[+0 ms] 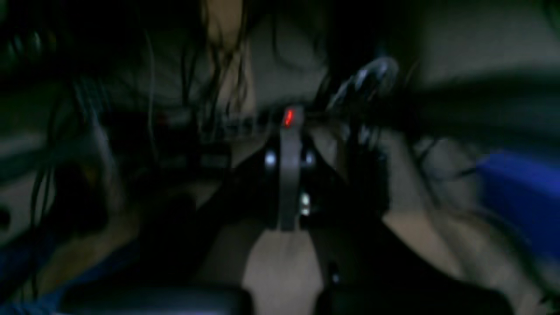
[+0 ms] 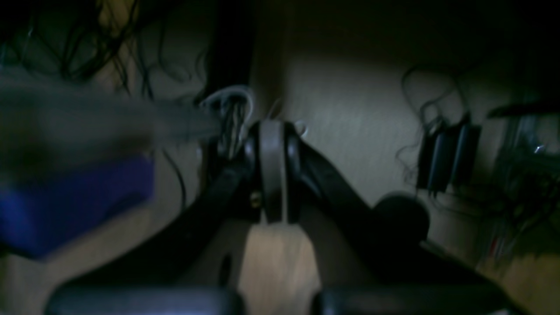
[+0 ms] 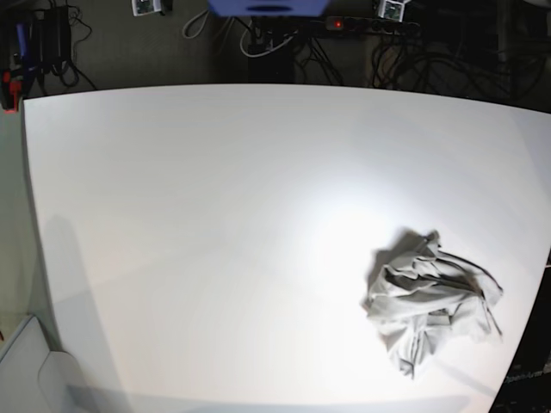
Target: Layout the t-shirt on the table in an organized manner, then fold the t-shirt properly
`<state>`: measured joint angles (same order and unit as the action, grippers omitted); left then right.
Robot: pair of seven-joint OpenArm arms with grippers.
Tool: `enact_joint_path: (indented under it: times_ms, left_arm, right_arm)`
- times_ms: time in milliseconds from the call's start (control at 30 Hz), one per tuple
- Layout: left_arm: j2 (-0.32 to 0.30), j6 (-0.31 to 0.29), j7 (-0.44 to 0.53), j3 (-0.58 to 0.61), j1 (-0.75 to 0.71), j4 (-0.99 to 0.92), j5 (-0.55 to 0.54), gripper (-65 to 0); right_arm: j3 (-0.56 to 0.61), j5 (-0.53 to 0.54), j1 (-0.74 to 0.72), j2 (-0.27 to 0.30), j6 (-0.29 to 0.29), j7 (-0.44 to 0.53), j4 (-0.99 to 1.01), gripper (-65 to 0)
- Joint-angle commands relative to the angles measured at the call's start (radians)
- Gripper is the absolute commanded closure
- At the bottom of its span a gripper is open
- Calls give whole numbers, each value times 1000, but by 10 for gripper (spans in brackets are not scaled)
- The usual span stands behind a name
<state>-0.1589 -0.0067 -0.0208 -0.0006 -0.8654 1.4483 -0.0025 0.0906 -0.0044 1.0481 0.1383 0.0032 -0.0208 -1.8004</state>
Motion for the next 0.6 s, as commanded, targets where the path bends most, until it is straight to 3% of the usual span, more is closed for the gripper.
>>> enact_joint_path:
  times_ms: [0, 100, 233, 567]
  left_arm:
    - [-3, 4, 6, -2, -41, 53, 2, -3]
    - [-3, 4, -67, -2, -74, 197, 2, -3]
    - [5, 4, -152, -26, -91, 355, 2, -3]
    - [63, -2, -169, -195, -47, 541, 2, -3]
  right_arm:
    - [-1, 2, 37, 10, 4, 17, -62, 0]
    - [1, 2, 77, 10, 4, 17, -198, 0]
    - [2, 2, 64, 10, 4, 20, -240, 0]
    - [34, 2, -127, 8, 4, 20, -246, 0]
